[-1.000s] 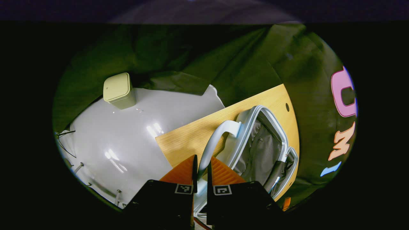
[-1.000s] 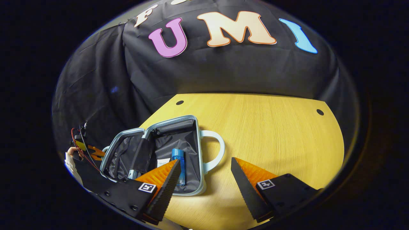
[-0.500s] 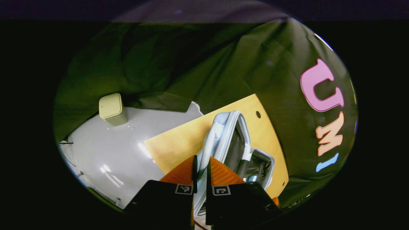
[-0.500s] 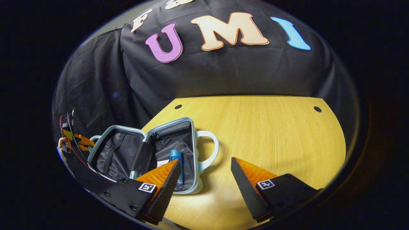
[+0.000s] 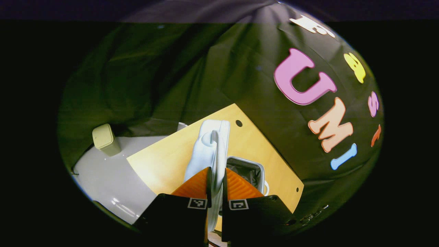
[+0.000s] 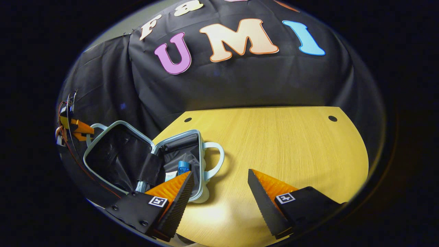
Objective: First open the suitcase, pack the skin care products into it, and then close the suitcase.
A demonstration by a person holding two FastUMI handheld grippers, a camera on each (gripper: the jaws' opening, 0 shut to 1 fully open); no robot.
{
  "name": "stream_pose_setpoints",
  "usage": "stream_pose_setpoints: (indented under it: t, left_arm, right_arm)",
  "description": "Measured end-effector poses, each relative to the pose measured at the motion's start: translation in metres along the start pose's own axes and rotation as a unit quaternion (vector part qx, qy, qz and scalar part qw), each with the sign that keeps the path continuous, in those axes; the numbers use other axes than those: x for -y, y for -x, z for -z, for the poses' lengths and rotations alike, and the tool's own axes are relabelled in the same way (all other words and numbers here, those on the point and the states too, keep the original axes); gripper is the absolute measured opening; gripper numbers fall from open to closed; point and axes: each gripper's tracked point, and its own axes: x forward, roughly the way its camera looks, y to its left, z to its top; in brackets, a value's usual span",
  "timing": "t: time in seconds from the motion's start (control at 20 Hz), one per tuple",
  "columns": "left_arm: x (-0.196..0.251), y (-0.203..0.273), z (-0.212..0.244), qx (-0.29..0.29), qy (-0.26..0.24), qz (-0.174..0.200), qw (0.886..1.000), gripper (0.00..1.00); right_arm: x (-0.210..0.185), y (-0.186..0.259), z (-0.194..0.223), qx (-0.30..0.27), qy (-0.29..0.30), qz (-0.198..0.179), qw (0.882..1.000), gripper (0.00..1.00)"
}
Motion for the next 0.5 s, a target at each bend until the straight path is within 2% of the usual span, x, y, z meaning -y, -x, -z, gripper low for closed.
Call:
stream_pose_setpoints:
  t: [0.1,0.3,0.5]
  left_arm:
    - [0.027,-0.002,0.002,0.004,-0.021,0.009,1.000,0.09]
    - [0.110,-0.011,0.026,-0.020,-0.055,0.077,0.995,0.09]
    - [0.175,-0.037,0.069,-0.067,-0.096,0.133,0.984,0.09]
  right_arm:
    - [0.003,0.005,-0.004,0.006,0.003,-0.002,1.000,0.98]
    - [0.010,0.014,-0.012,0.017,0.003,-0.008,1.000,0.98]
    - [0.027,0.025,-0.019,0.027,0.001,-0.006,1.000,0.98]
